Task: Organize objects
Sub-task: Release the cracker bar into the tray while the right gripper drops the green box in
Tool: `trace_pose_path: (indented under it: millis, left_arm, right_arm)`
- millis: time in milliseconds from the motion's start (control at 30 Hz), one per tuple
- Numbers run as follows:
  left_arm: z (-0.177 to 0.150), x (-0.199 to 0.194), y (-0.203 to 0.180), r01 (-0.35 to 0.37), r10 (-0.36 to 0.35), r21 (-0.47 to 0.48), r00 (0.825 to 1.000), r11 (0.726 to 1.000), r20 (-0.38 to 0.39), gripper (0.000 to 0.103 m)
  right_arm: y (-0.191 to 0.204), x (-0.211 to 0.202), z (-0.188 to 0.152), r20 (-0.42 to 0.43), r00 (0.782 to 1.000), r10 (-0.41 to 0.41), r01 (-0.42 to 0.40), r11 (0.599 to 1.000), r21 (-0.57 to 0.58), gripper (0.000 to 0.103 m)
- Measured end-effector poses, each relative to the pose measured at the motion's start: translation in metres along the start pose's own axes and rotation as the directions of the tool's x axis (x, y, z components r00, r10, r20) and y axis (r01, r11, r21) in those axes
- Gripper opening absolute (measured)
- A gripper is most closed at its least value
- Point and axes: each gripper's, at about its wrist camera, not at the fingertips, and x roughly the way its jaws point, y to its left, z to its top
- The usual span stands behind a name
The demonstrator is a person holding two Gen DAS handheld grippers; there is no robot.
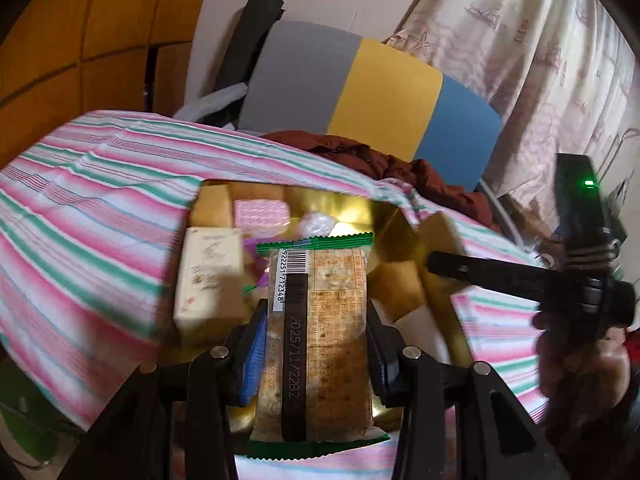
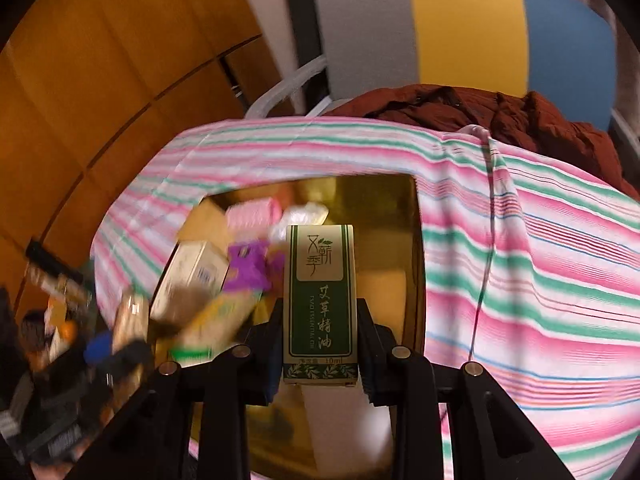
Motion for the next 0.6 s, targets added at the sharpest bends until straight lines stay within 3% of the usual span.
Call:
trace_pose_path:
  millis: [100,167,233,433,500,600]
  left_arm:
    - [0.015,0.016,-0.004,0.011,-0.011,-0.023,1.0,1.0,-0.005,0.043]
    - [0.023,0.027,-0.006,0.009,-0.009,-0.033,1.0,0.999,-0.009,0.043]
    - [0.028,0.039,-0.011,0.002,-0.003,-0.026,0.999,1.0,-0.033,0.043]
    - [0.025,0.062,-0.013,-0.018,0.015,-0.042,0.997,0.999,-0.073,0.053]
    - [0.023,0.063,-0.013,-0.025,0.022,-0.037,0.997,0.999,-0.08,0.064]
    - [0.019,0.058,-0.013,-0.043,0.04,-0.035,0.996,0.998,-0.074,0.064]
  right_arm:
    - [-0.005,0.005,0.013,0.01,1.0,0.004,-0.004,0.999,0.045,0.034]
    - [-0.006,0.007,0.017,0.013,1.0,-0.006,0.005,0.998,0.055,0.052]
    - [-0.01,0.008,0.017,0.019,1.0,0.005,-0.006,0.997,0.071,0.06]
    - [-0.017,0.012,0.011,0.012,1.0,0.002,-0.003,0.996,0.088,0.062]
    - [-0.018,0.014,0.006,0.005,1.0,0.0,-0.001,0.996,0.085,0.064]
    - [-0.016,0.013,-0.004,-0.002,1.0,-0.013,0.013,0.997,0.078,0.066]
